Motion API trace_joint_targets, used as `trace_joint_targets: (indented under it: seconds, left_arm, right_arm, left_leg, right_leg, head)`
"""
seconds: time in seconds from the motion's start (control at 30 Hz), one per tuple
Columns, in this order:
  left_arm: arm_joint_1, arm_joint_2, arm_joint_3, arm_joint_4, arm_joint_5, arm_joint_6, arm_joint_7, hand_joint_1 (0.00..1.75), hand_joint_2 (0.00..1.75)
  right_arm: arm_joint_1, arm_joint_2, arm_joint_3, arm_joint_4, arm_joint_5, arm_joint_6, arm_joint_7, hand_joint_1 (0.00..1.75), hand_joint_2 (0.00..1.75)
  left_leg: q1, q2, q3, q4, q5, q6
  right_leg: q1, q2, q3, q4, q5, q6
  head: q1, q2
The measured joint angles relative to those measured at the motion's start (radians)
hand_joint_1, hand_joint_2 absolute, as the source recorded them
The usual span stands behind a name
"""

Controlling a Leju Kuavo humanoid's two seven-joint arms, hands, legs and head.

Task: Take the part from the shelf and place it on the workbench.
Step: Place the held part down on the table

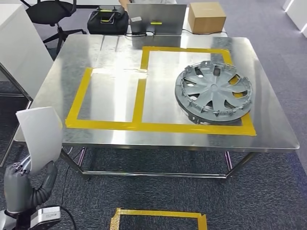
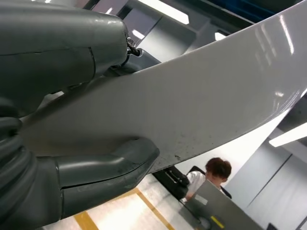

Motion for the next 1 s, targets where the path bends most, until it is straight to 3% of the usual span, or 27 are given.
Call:
trace_joint_targets:
  seconds: [0.07,0.1,0.17,0.2,0.23,0.27,0.3,0.37,0.4,0.53,0.6,0.67,0.7,0.73,0.77,0.83,0.87,0.9,1.0]
  left_arm:
    - [-0.019,0.025,0.006,0.012,-0.07,0.014,0.024,1.75,1.75]
    - [-0.028,0.039,0.009,0.02,-0.099,0.019,0.036,1.75,1.75]
    - [-0.052,0.064,0.011,0.045,-0.169,0.03,0.07,1.75,1.75]
    - [-0.071,0.078,0.009,0.063,-0.221,0.04,0.096,1.75,1.75]
    - [-0.092,0.092,0.007,0.081,-0.281,0.054,0.123,1.75,1.75]
    - [-0.116,0.107,0.005,0.101,-0.34,0.068,0.149,1.75,1.75]
    - [-0.141,0.125,0.002,0.121,-0.395,0.083,0.174,1.75,1.75]
    - [-0.196,0.156,-0.01,0.164,-0.467,0.099,0.209,1.75,1.75]
    - [-0.225,0.171,-0.017,0.187,-0.49,0.102,0.223,1.75,1.75]
    - [-0.369,0.21,-0.058,0.303,-0.524,0.081,0.248,1.75,1.75]
    - [-0.449,0.218,-0.083,0.372,-0.526,0.061,0.247,1.75,1.75]
    - [-0.516,0.221,-0.11,0.439,-0.531,0.034,0.243,1.75,1.75]
    - [-0.547,0.221,-0.126,0.473,-0.535,0.02,0.241,1.75,1.75]
    - [-0.574,0.221,-0.143,0.504,-0.537,0.01,0.24,1.75,1.75]
    - [-0.597,0.22,-0.157,0.53,-0.537,0.005,0.24,1.75,1.75]
    - [-0.631,0.219,-0.175,0.568,-0.538,0.002,0.24,1.75,1.75]
    - [-0.648,0.218,-0.182,0.584,-0.538,0.002,0.24,1.75,1.75]
    - [-0.663,0.218,-0.19,0.6,-0.538,0.001,0.24,1.75,1.75]
    - [-0.71,0.214,-0.223,0.652,-0.557,-0.019,0.25,1.75,1.75]
  right_arm:
    - [0.001,-0.001,0.0,0.0,0.01,0.001,0.002,0.0,0.0]
    - [0.0,-0.001,0.001,0.0,0.017,0.002,0.005,0.0,0.0]
    - [-0.002,-0.002,0.003,0.0,0.031,0.007,0.017,0.0,0.0]
    - [-0.003,-0.003,0.005,0.0,0.039,0.009,0.025,0.0,0.0]
    - [-0.004,-0.004,0.007,0.0,0.044,0.012,0.032,0.0,0.0]
    - [-0.005,-0.006,0.009,0.0,0.048,0.014,0.038,0.0,0.0]
    - [-0.006,-0.007,0.01,0.0,0.052,0.016,0.042,0.0,0.0]
    - [-0.01,-0.011,0.012,0.0,0.06,0.02,0.049,0.0,0.0]
    - [-0.012,-0.013,0.014,0.0,0.064,0.022,0.052,0.0,0.0]
    - [-0.017,-0.022,0.019,-0.001,0.077,0.035,0.056,0.0,0.0]
    - [-0.02,-0.028,0.019,-0.001,0.083,0.04,0.054,0.0,0.0]
    - [-0.021,-0.031,0.02,-0.001,0.088,0.045,0.05,0.0,0.0]
    - [-0.021,-0.033,0.021,-0.001,0.091,0.047,0.048,0.0,0.0]
    - [-0.021,-0.035,0.022,-0.001,0.093,0.049,0.047,0.0,0.0]
    - [-0.021,-0.037,0.024,-0.001,0.095,0.05,0.046,0.0,0.0]
    - [-0.021,-0.041,0.026,-0.001,0.097,0.051,0.045,0.0,0.0]
    - [-0.021,-0.043,0.027,-0.001,0.098,0.051,0.044,0.0,0.0]
    - [-0.021,-0.043,0.029,-0.001,0.099,0.052,0.043,0.0,0.0]
    - [-0.022,-0.044,0.036,-0.002,0.108,0.057,0.038,0.0,0.0]
  left_leg:
    - [0.003,-0.035,-0.02,0.053,-0.036,-0.012]
    - [0.006,-0.054,-0.045,0.108,-0.064,-0.017]
    - [0.011,-0.069,-0.107,0.231,-0.11,-0.025]
    - [0.013,-0.069,-0.127,0.26,-0.109,-0.028]
    - [0.015,-0.069,-0.129,0.253,-0.088,-0.03]
    - [0.018,-0.07,-0.114,0.209,-0.049,-0.031]
    - [0.02,-0.071,-0.088,0.142,-0.006,-0.031]
    - [0.02,-0.077,-0.045,0.032,0.04,-0.028]
    - [0.019,-0.08,-0.036,0.007,0.044,-0.024]
    - [0.019,-0.081,-0.04,-0.007,0.047,0.002]
    - [0.022,-0.079,-0.041,-0.012,0.052,0.014]
    - [0.02,-0.075,-0.043,-0.012,0.052,0.017]
    - [0.019,-0.074,-0.043,-0.012,0.052,0.018]
    - [0.018,-0.074,-0.042,-0.012,0.051,0.018]
    - [0.018,-0.073,-0.041,-0.012,0.051,0.017]
    - [0.015,-0.072,-0.038,-0.011,0.048,0.014]
    - [0.013,-0.071,-0.04,-0.01,0.047,0.011]
    - [0.012,-0.071,-0.041,-0.009,0.047,0.007]
    - [0.011,-0.07,-0.045,-0.008,0.047,-0.006]
  right_leg:
    - [-0.009,0.012,0.006,-0.01,0.008,-0.008]
    - [-0.01,0.018,0.007,-0.012,0.009,-0.009]
    - [-0.011,0.031,0.008,-0.012,0.008,-0.011]
    - [-0.011,0.036,0.009,-0.011,0.008,-0.011]
    - [-0.011,0.04,0.011,-0.011,0.007,-0.01]
    - [-0.012,0.044,0.013,-0.01,0.006,-0.009]
    - [-0.012,0.048,0.016,-0.01,0.004,-0.006]
    - [-0.01,0.054,0.014,-0.005,0.0,0.003]
    - [-0.009,0.056,0.01,-0.004,0.0,0.008]
    - [-0.011,0.055,-0.011,0.012,-0.01,0.029]
    - [-0.013,0.053,-0.059,0.103,-0.058,0.036]
    - [-0.014,0.052,-0.131,0.239,-0.111,0.04]
    - [-0.015,0.052,-0.155,0.281,-0.117,0.04]
    - [-0.015,0.052,-0.161,0.285,-0.103,0.039]
    - [-0.015,0.051,-0.149,0.249,-0.071,0.037]
    - [-0.013,0.049,-0.09,0.113,0.003,0.03]
    - [-0.012,0.047,-0.062,0.054,0.024,0.026]
    - [-0.01,0.045,-0.045,0.018,0.033,0.023]
    - [-0.01,0.046,-0.035,-0.002,0.032,0.014]
  head:
    - [-0.003,0.0]
    - [-0.005,0.0]
    - [-0.005,0.0]
    - [-0.005,0.0]
    - [-0.005,0.0]
    - [-0.005,0.0]
    - [-0.005,0.0]
    - [-0.006,0.0]
    - [-0.006,0.0]
    - [-0.001,0.0]
    - [0.004,0.0]
    - [0.007,0.0]
    - [0.007,0.0]
    - [0.007,0.0]
    - [0.007,0.0]
    - [0.007,0.0]
    - [0.007,0.0]
    - [0.006,0.0]
    - [0.005,0.0]
